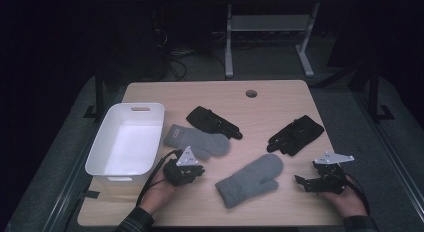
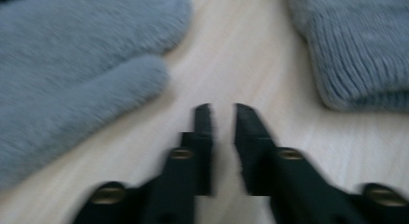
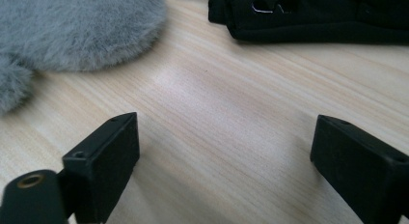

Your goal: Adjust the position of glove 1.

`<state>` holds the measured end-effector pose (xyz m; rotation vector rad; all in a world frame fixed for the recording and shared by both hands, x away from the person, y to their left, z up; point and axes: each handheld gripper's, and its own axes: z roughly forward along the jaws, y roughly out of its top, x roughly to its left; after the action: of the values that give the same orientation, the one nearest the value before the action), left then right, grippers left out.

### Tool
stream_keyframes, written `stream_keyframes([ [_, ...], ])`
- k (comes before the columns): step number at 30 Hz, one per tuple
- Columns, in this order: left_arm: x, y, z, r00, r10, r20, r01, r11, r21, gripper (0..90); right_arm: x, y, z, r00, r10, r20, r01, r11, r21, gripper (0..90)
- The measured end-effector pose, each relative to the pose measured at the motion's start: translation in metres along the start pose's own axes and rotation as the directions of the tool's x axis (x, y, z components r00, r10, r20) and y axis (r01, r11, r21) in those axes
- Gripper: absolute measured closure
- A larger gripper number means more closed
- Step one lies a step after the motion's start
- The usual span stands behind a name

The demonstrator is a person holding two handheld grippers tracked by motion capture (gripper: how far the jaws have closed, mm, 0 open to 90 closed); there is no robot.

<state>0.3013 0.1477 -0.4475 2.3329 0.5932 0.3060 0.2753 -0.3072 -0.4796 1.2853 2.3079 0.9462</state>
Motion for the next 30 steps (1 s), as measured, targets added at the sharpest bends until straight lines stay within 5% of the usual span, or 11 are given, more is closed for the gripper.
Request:
stream_keyframes([
  [12,0.015,0.038,0.011,0.9972,0.022,-0.072,-0.021,0.9997,0.013,89.3,0.000,-0.003,0.001,1.0000,-0.002,-0.004,0.002,0.999,-0.032,8.4],
  [22,0.040,0.053,0.036,0.9928,0.016,-0.119,-0.010,0.9989,0.045,89.3,0.000,-0.003,0.001,1.0000,-0.002,-0.004,0.002,0.999,-0.032,8.5],
  [30,0.042,0.054,0.058,0.9959,0.023,-0.088,-0.014,0.9943,0.106,89.4,0.000,-0.003,0.001,1.0000,-0.003,-0.005,0.003,0.999,-0.032,8.5],
])
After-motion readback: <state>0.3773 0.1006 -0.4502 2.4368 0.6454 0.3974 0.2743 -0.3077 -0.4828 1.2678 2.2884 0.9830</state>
